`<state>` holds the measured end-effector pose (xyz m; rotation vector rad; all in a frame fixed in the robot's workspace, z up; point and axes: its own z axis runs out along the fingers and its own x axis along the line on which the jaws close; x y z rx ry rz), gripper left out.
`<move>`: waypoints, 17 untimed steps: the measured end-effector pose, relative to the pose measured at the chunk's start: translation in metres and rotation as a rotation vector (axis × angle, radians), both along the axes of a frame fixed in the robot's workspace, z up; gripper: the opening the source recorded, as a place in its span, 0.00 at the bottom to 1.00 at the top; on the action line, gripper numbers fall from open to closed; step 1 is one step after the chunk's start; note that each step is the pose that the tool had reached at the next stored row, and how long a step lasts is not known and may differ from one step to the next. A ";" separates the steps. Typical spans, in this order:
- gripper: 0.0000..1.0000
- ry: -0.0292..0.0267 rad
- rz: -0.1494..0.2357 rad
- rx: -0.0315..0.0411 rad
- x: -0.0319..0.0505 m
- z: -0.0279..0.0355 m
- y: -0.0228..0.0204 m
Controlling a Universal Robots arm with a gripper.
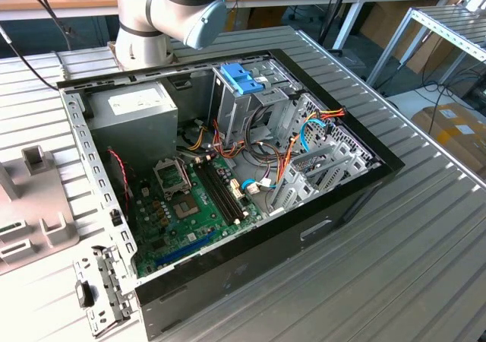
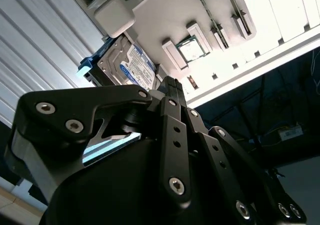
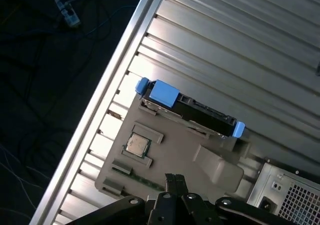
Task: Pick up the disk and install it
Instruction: 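Pick up the disk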
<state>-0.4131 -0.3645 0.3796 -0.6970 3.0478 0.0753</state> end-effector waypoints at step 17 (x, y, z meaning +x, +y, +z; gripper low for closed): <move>0.11 0.0000 0.108 0.0000 0.0000 0.0000 0.0000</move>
